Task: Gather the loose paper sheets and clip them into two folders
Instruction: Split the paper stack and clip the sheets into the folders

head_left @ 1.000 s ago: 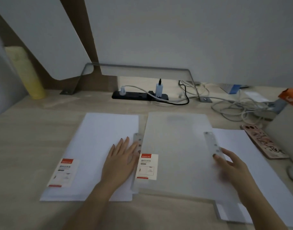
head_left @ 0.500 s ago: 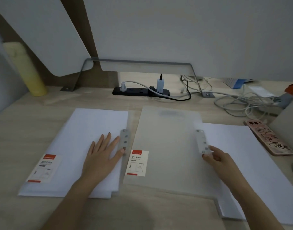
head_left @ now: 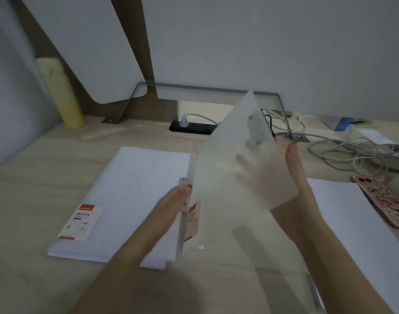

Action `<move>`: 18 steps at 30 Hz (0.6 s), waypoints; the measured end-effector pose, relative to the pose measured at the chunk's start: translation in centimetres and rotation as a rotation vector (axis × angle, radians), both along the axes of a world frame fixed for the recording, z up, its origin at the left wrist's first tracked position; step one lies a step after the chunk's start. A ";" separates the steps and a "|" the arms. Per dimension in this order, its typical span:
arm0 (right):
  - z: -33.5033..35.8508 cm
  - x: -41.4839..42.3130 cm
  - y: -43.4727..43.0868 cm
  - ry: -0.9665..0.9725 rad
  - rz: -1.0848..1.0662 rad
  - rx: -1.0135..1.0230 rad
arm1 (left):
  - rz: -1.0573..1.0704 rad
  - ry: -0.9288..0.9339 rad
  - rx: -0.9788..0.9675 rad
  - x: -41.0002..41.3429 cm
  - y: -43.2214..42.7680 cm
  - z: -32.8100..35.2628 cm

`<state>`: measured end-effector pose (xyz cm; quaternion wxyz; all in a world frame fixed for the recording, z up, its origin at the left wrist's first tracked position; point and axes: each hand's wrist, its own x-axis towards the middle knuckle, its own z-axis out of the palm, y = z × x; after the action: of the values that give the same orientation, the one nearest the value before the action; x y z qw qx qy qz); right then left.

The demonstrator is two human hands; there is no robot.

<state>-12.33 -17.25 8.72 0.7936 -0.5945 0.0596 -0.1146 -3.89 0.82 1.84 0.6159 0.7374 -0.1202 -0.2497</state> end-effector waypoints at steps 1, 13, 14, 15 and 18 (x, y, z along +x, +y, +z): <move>0.0 0.9 0.9 0.014 0.027 -0.033 | 0.016 0.026 -0.059 1.0 0.6 0.9; -10.5 7.4 6.1 0.260 0.354 -1.195 | 0.247 -0.036 -0.119 7.9 10.9 7.6; -10.7 7.8 5.8 0.272 0.351 -1.206 | 0.264 -0.031 -0.076 8.2 11.8 6.6; -10.9 7.9 5.3 0.294 0.344 -1.220 | 0.279 -0.004 -0.041 8.5 12.7 5.0; -12.0 7.9 3.4 0.343 0.193 -1.380 | 0.304 0.078 0.125 7.8 14.2 0.3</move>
<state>-4.43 -13.84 -3.28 0.2228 -0.9730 0.0445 0.0396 3.88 15.05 2.19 0.6037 0.7738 0.0324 -0.1893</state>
